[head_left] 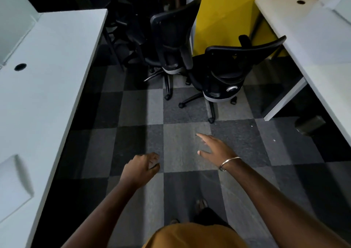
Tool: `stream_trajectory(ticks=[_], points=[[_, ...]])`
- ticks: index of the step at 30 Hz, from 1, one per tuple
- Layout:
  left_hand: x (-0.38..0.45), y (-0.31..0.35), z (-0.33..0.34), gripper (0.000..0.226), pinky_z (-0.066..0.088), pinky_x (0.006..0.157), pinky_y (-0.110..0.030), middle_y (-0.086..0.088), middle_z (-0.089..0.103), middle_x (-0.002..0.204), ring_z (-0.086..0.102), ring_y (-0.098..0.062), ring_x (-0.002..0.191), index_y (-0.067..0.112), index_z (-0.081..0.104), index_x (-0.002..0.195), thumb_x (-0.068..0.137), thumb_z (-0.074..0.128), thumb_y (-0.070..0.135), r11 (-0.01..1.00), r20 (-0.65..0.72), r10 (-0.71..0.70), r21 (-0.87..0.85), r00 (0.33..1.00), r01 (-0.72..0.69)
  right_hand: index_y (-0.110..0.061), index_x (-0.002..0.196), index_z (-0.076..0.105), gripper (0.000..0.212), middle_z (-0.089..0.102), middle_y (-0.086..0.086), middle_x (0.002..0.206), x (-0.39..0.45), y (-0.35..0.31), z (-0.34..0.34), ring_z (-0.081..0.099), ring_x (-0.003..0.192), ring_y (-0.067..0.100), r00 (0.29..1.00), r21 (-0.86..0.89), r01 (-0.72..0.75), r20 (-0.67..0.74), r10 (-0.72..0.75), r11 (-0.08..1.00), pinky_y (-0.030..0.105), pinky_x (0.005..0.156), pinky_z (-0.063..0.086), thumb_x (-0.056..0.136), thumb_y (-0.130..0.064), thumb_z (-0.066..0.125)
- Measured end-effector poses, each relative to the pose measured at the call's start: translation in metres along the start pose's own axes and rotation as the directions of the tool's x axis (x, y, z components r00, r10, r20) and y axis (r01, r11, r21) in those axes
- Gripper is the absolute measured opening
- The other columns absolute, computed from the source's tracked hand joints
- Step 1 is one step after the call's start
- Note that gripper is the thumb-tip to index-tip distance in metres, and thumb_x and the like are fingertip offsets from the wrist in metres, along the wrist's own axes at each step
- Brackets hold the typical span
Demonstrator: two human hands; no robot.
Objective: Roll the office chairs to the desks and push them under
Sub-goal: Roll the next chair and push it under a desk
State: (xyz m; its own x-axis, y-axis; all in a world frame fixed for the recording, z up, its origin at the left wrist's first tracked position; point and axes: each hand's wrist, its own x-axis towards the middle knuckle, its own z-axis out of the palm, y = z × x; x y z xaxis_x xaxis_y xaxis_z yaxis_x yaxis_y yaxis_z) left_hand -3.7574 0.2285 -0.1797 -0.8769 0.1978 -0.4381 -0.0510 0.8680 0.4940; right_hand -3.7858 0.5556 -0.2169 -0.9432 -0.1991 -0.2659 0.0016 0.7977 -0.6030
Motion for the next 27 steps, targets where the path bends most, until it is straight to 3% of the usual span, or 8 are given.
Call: stream_trajectory(ticks=[8,13,20,23,27], points=[[0.116,0.058,-0.023,0.036,0.057,0.097,-0.041,0.017,0.066,0.119,0.066,-0.005,0.107,0.038,0.06,0.133,0.098,0.063,0.047,0.998,0.047,0.062,0.018,0.997,-0.063,-0.033,0.157,0.038,0.069,0.06,0.0,0.138,0.086,0.04,-0.053,0.058,0.124,0.016,1.0,0.041,-0.013,-0.02,0.014,0.999,0.038,0.103,0.05,0.095,-0.036,0.07],[0.19,0.106,-0.053,0.036,0.055,0.094,-0.036,0.017,0.069,0.123,0.066,-0.008,0.109,0.04,0.062,0.132,0.097,0.062,0.05,0.992,-0.013,0.092,0.083,0.996,-0.091,-0.033,0.15,0.051,0.06,0.067,-0.005,0.122,0.15,0.057,-0.105,0.065,0.103,0.009,0.999,0.087,0.007,-0.04,-0.004,0.996,0.04,0.095,0.055,0.093,-0.039,0.07],[0.282,0.176,-0.098,0.042,0.06,0.085,-0.037,0.022,0.073,0.109,0.068,0.003,0.101,0.039,0.068,0.119,0.088,0.049,0.059,0.972,-0.164,0.236,0.033,0.958,-0.234,-0.033,0.133,0.067,0.045,0.072,-0.012,0.108,0.207,0.071,-0.193,0.068,0.092,0.004,0.956,0.084,0.108,-0.281,-0.08,0.991,0.035,0.083,0.058,0.089,-0.042,0.066],[0.334,0.208,-0.114,0.035,0.059,0.084,-0.037,0.013,0.071,0.12,0.068,-0.007,0.104,0.034,0.068,0.125,0.094,0.059,0.049,0.937,-0.212,0.348,0.072,0.913,-0.341,-0.024,0.134,0.068,0.045,0.07,-0.008,0.111,0.236,0.09,-0.234,0.068,0.096,0.007,0.91,0.038,0.168,-0.389,-0.14,0.985,0.033,0.085,0.057,0.09,-0.033,0.067],[0.414,0.259,-0.135,0.031,0.054,0.076,-0.034,0.007,0.069,0.123,0.066,-0.016,0.104,0.031,0.066,0.128,0.098,0.065,0.037,0.882,-0.242,0.472,0.136,0.848,-0.452,-0.022,0.134,0.067,0.043,0.068,-0.008,0.113,0.281,0.118,-0.297,0.065,0.102,0.008,0.856,-0.018,0.115,-0.506,-0.108,0.993,0.038,0.084,0.058,0.092,-0.029,0.065]])
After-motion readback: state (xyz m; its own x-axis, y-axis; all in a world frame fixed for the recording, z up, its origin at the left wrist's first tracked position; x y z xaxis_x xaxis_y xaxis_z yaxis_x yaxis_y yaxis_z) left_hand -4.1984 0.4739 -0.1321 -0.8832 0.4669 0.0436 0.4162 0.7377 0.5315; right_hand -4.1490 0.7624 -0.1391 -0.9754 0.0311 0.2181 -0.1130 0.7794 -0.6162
